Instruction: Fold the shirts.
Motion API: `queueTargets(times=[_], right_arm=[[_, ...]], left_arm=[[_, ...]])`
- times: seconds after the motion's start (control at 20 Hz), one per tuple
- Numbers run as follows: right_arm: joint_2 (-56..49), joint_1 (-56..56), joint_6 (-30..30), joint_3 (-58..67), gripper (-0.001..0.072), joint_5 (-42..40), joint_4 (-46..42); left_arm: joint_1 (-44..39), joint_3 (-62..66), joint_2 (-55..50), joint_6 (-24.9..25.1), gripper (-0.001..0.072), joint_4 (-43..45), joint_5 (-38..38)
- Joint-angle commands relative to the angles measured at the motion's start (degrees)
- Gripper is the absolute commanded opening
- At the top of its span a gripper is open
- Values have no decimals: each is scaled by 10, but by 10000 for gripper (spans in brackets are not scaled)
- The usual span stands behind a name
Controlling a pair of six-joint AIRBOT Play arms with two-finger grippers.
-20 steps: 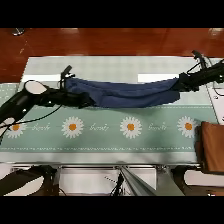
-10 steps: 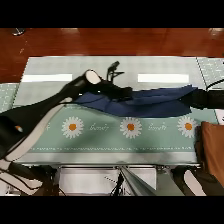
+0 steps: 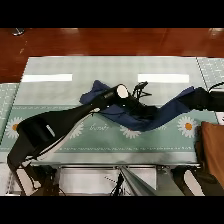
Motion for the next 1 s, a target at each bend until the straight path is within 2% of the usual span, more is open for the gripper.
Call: queueTargets(times=[0.0, 0.25, 0.45, 0.55, 0.7, 0.95], right_arm=[[1, 0, 1, 0, 20, 6, 6], [-15, 18, -17, 4, 20, 2, 92], [-89, 180, -7, 42, 20, -69, 91], [-159, 261, -5, 86, 20, -113, 92], [-296, 353, -6, 189, 20, -149, 92], [-519, 428, -5, 365, 20, -202, 92]], left_arm=[[78, 38, 17, 17, 24, -6, -67], [279, 37, 91, 18, 24, 4, -184], [401, 33, 214, 16, 24, 147, -229], [453, 5, 295, 17, 24, 194, -228], [512, -96, 459, 43, 25, 202, -187], [507, -334, 729, 51, 25, 195, -121]])
